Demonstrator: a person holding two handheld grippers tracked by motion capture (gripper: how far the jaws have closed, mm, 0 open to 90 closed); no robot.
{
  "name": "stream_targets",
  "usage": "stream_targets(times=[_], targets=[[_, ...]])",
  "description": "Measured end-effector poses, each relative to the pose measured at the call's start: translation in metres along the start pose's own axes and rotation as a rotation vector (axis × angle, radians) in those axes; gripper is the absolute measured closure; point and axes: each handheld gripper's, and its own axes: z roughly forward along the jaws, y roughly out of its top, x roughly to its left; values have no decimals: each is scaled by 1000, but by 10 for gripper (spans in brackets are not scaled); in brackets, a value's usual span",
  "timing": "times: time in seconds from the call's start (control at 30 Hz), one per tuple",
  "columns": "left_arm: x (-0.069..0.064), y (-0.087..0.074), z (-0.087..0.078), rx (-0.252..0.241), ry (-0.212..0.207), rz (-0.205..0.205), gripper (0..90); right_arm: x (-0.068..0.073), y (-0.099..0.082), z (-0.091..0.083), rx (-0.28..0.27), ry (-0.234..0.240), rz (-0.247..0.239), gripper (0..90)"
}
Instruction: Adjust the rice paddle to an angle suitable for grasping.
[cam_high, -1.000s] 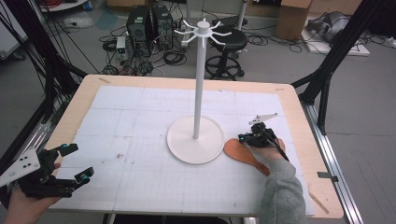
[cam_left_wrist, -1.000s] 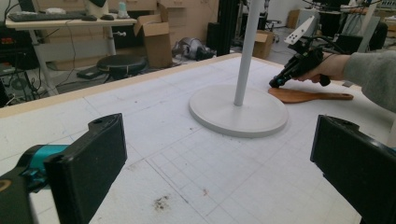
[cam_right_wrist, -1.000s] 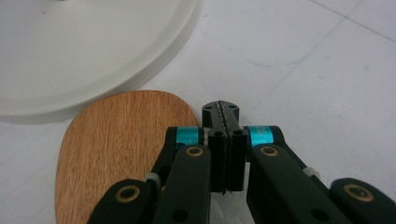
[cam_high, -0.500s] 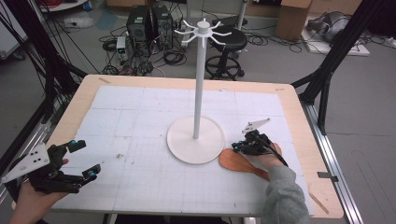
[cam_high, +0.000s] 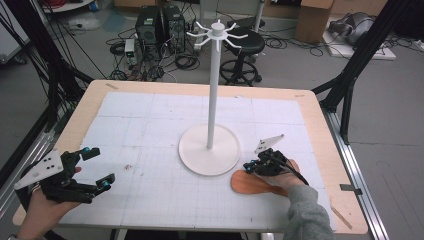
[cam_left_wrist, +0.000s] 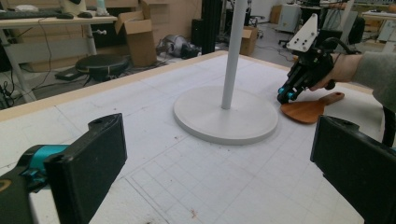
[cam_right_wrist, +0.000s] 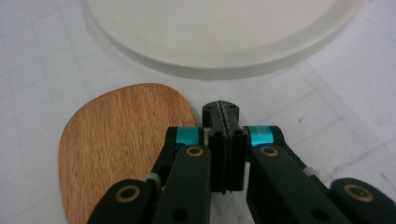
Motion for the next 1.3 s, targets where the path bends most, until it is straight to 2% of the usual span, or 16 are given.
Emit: stream_targets(times=[0.1, 0.13, 0.17, 0.23, 0.37, 0.47, 0.53, 0.63, 0.7, 0.73, 0.77, 0.93, 0.97, 1.07, 1.23, 1.3], targets=[[0, 0, 2, 1, -4, 1, 41, 4, -1, 0, 3, 20, -10, 900], [-1, 1, 2, 3, -4, 4, 41, 11, -2, 1, 0, 11, -38, 900], [-1, 1, 2, 3, -4, 4, 41, 11, -2, 1, 0, 11, -38, 900], [-1, 1, 2, 4, -5, 6, 40, 21, -5, 1, -16, 1, -78, 900], [-2, 0, 4, 7, -6, 2, 40, 26, -7, 0, -22, -4, -93, 900], [-3, 1, 5, 8, -8, 6, 41, 29, -5, 0, -15, -25, -101, 900], [-3, 1, 5, 6, -10, 7, 40, 31, -5, -2, -37, -43, -102, 900], [-1, 1, 3, 3, -6, 4, 41, 33, -6, -13, -123, -61, -74, 900], [1, 1, 2, 0, -4, 1, 41, 36, -9, -20, -158, -65, -58, 900], [1, 1, 2, 0, -4, 1, 41, 36, -9, -20, -158, -65, -58, 900], [2, 1, 1, -2, -2, -1, 40, 39, -14, -26, -188, -65, -47, 900], [5, 3, 1, -20, -3, -6, 41, 46, -27, -37, -220, -76, -12, 900], [7, 3, 1, -25, -1, -9, 41, 50, -34, -40, -226, -99, 2, 900], [10, 4, 3, -37, 6, -11, 41, 57, -44, -45, -227, -111, 22, 900], [11, 5, 9, -33, -11, -12, 41, 63, -55, -56, -248, -135, 44, 900], [12, 5, 13, -25, -20, -12, 41, 66, -65, -64, -261, -132, 64, 900]])
